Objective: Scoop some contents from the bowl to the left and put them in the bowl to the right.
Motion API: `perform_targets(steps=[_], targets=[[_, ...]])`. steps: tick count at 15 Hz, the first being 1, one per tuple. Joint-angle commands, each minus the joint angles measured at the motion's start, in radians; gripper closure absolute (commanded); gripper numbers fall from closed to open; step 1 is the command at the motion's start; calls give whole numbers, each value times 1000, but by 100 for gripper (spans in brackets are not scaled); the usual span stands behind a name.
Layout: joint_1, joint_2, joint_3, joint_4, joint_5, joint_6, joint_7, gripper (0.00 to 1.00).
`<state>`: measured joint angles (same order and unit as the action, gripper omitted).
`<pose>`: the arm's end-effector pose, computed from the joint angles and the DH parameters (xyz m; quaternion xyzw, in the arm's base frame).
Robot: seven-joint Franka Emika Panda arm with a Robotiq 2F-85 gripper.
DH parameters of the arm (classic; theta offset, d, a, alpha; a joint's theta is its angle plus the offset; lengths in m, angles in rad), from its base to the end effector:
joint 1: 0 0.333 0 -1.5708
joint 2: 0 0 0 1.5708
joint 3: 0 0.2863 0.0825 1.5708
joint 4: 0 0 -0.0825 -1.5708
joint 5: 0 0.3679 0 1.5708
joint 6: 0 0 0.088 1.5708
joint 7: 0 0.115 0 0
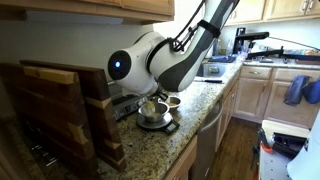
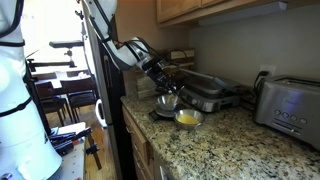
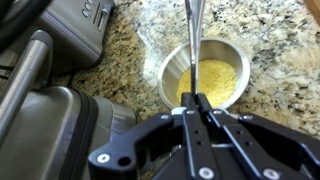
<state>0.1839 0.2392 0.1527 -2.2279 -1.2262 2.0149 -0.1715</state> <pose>0.4970 0.1093 0.2404 0.6901 0.5494 -0.1402 0.4497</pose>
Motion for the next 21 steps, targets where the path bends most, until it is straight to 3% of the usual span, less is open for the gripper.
perform_targets(steps=[1,6,21], targets=[[11,-65,11,-79,-66,-53,92,97],[9,-75,18,-113,-101,-70,176,97],[16,-73,31,-194,-407,-191,638,97]])
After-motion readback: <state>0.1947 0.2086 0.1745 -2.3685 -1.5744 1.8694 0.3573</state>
